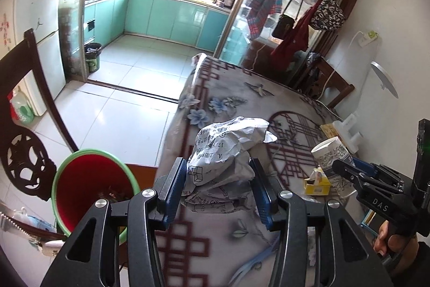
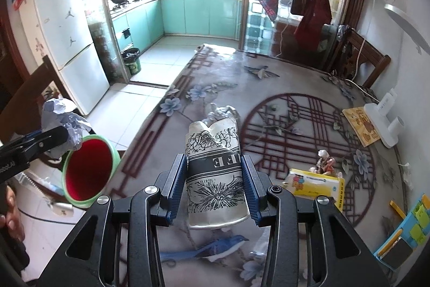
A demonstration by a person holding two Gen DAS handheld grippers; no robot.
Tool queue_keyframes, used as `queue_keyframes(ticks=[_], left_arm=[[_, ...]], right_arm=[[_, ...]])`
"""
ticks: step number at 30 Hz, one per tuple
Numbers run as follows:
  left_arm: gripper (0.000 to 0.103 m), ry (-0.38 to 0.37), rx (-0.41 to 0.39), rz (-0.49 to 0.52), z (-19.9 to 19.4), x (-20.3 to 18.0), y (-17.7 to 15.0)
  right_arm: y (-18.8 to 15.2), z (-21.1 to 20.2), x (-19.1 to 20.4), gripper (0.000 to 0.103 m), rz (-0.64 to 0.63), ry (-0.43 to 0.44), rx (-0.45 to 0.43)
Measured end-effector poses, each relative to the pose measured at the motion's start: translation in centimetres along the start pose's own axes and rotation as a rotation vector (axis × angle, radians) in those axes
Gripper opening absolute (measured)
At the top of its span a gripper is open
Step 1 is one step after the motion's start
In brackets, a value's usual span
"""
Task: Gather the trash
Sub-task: 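Carry the paper cup and silver wrapper above the red bucket with both tools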
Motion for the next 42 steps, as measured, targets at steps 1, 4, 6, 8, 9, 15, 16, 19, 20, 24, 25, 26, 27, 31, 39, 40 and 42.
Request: queue_keyframes(ticks=[1,4,6,8,9,15,16,19,20,24,25,26,27,31,39,40,42], left_arm=[[0.046,0.005,-0.001,-0.006,-0.2,0.5,-0.1],[0.046,0.019,-0.003,-0.025,-0.6,1.9,-0.3],[0.046,0.027,-0.004,-0.036,-0.8,2.9,-0.4],[0.046,0.038,-0.006,-0.047,-1.2,4.0,-0.5],[0.046,0.042,-0.006,-0.051,-1.2,4.3,-0.6],[0.046,0.075,-0.005,-0.084,-2.1,7.6,-1.5],[0.046,0.080,-0.005,-0.089,-2.2,8.1,-1.6],[0.046,0.094,-0.006,-0.103,-2.7,9.5,-1.8],[0.046,0.097,-0.008,-0.106,-2.9,10.0,-1.9],[0.046,0.114,-0.014,-0.127,-3.5,12.1,-2.2],[0.046,0.118,-0.013,-0.133,-3.6,12.6,-2.3],[0.046,0.124,-0.012,-0.141,-3.7,13.1,-2.5],[0.046,0.129,-0.011,-0.148,-3.8,13.5,-2.6],[0.046,0.146,-0.007,-0.172,-4.0,15.1,-3.0],[0.046,0.181,-0.001,-0.212,-4.4,17.2,-4.1],[0.046,0.185,0.000,-0.216,-4.5,17.4,-4.3],[0.046,0.194,0.002,-0.224,-4.6,17.9,-4.5]], right_arm=[[0.0,0.1,0.5,0.039,-0.006,0.004,0.001],[0.1,0.3,1.6,0.039,-0.018,0.013,0.003],[0.1,0.4,2.4,0.039,-0.027,0.021,0.007],[0.2,0.6,3.3,0.039,-0.036,0.026,0.009],[0.2,0.6,3.7,0.039,-0.041,0.029,0.011],[0.2,1.0,6.2,0.039,-0.069,0.047,0.019],[0.2,1.0,6.5,0.039,-0.073,0.049,0.020],[0.3,1.1,7.8,0.039,-0.089,0.057,0.021],[0.3,1.2,8.2,0.039,-0.093,0.059,0.021],[0.4,1.3,9.6,0.039,-0.113,0.070,0.022],[0.4,1.4,10.1,0.039,-0.121,0.073,0.024],[0.5,1.5,10.4,0.039,-0.127,0.076,0.026],[0.5,1.5,10.7,0.039,-0.131,0.078,0.027],[0.6,1.9,12.2,0.039,-0.156,0.096,0.033],[0.5,2.6,14.7,0.039,-0.201,0.136,0.045],[0.5,2.6,15.0,0.039,-0.207,0.142,0.047],[0.5,2.8,15.7,0.039,-0.215,0.155,0.051]])
Point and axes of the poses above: each gripper's, at about its wrist camera, not at the fingertips, and z roughly the way its jaws point, x to its left, y to its top, the point moved 3 cm from there along z, roughly the way its jaws point, and after that the axes turned 2 degrees about z, right-handed, at the moved point
